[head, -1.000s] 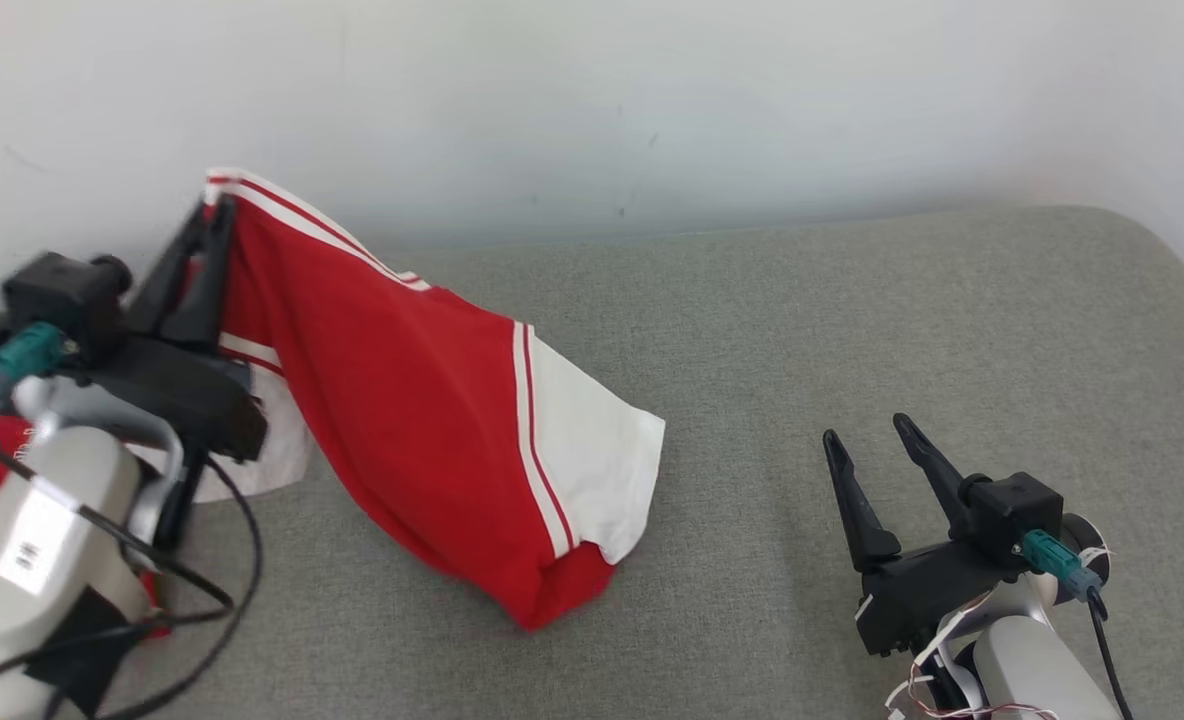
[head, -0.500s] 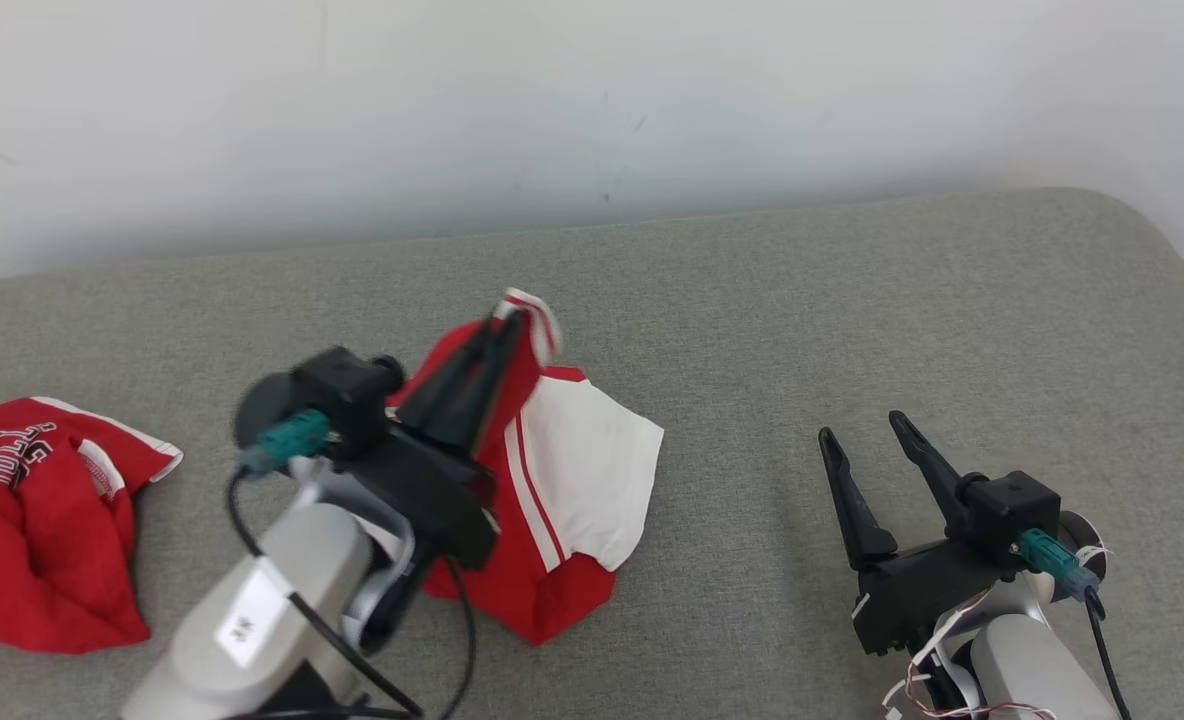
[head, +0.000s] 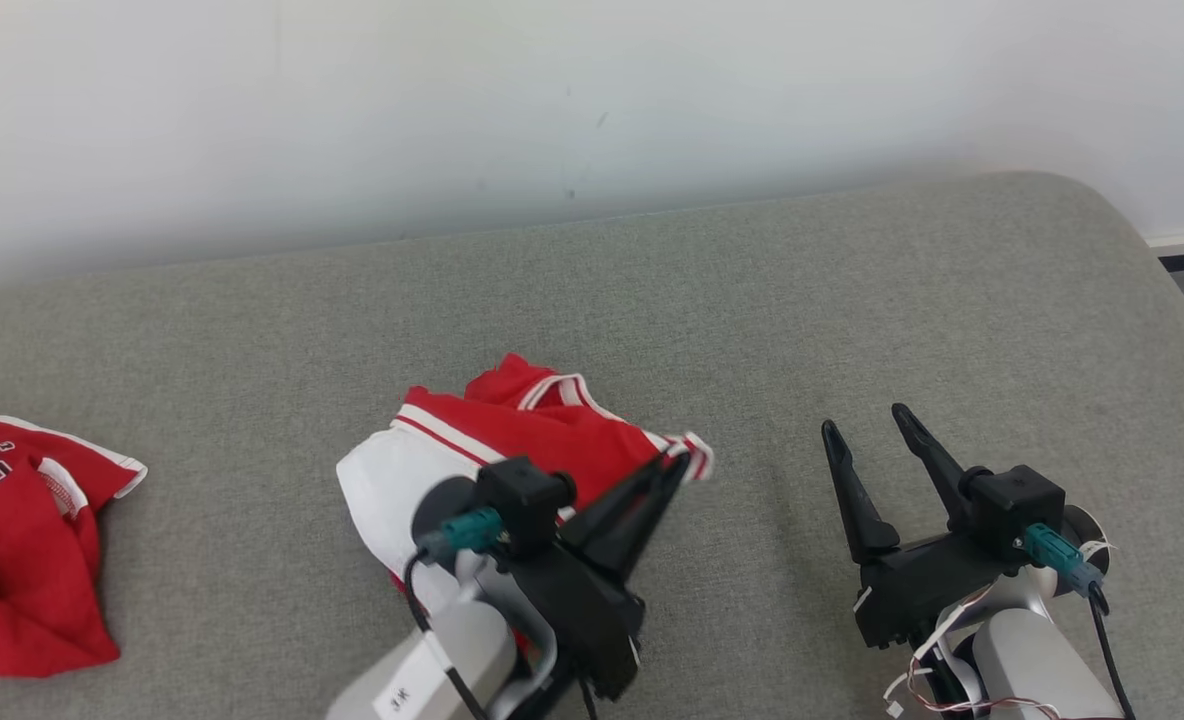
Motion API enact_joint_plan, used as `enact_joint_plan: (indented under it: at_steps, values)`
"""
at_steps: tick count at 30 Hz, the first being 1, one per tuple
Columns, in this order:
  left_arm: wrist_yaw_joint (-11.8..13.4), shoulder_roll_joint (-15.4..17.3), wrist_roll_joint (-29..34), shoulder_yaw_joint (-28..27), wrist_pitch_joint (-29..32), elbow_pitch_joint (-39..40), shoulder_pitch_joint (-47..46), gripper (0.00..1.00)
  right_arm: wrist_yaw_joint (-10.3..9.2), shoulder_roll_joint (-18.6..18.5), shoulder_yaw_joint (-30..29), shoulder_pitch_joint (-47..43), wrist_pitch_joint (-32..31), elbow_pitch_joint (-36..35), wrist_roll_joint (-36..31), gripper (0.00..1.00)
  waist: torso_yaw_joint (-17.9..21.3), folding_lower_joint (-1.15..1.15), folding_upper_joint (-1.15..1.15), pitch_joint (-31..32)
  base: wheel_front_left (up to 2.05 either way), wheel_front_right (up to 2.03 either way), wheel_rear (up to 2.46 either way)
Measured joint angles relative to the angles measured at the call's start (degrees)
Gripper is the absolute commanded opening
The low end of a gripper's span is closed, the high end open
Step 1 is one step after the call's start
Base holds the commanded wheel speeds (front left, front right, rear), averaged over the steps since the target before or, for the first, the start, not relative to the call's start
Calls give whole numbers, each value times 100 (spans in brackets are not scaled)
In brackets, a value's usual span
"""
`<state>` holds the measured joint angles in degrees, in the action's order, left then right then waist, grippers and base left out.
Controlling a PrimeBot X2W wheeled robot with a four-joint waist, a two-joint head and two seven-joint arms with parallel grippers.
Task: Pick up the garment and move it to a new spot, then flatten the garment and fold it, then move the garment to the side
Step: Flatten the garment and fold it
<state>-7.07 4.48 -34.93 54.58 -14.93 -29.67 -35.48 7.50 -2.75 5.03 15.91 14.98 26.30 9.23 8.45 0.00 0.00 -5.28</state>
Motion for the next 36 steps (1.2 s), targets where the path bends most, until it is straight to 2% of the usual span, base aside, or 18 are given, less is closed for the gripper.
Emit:
enact_joint_plan:
  at_steps: [8, 9, 10, 18, 21, 25, 32, 36]
  values:
    - [-27, -146, -350, 678, 0, -79, 171, 0, -1, -1, -2, 5, 0, -12, 0, 100, 35, 0, 0, -39, 0, 0, 0]
    - [-27, -155, -380, 725, 0, -67, 174, 63, -1, 0, 1, 7, 0, -13, 0, 100, 31, 0, 0, -44, 0, 0, 0]
    - [-27, -155, -447, 792, -1, -44, 173, 100, 0, 0, 1, 10, 0, -9, 0, 100, 29, 0, 0, -46, 0, 0, 0]
    - [-34, -166, -578, 925, -1, 238, 82, 100, 0, 0, -37, 12, 0, 12, 0, 100, -38, 0, 0, 14, 0, 0, 0]
    - [-35, -174, -569, 723, -1, 463, 66, 100, 0, 1, -43, 0, 0, 16, 1, 100, -93, 0, 1, 45, 0, 0, 0]
    - [20, -152, -407, 337, -1, 365, 54, 100, 0, 1, -33, -12, 0, 15, 18, 100, -156, 0, 1, 86, 0, 0, 0]
    - [252, 265, 41, -354, -1, 143, 41, 100, 0, 1, -49, -51, 0, 18, 25, 100, -227, 0, 1, 121, 0, 0, 0]
    - [354, 511, 224, -485, -1, -88, 82, 100, -1, 0, -73, -98, 0, 19, 24, 100, -265, 0, 1, 163, 0, 0, 0]
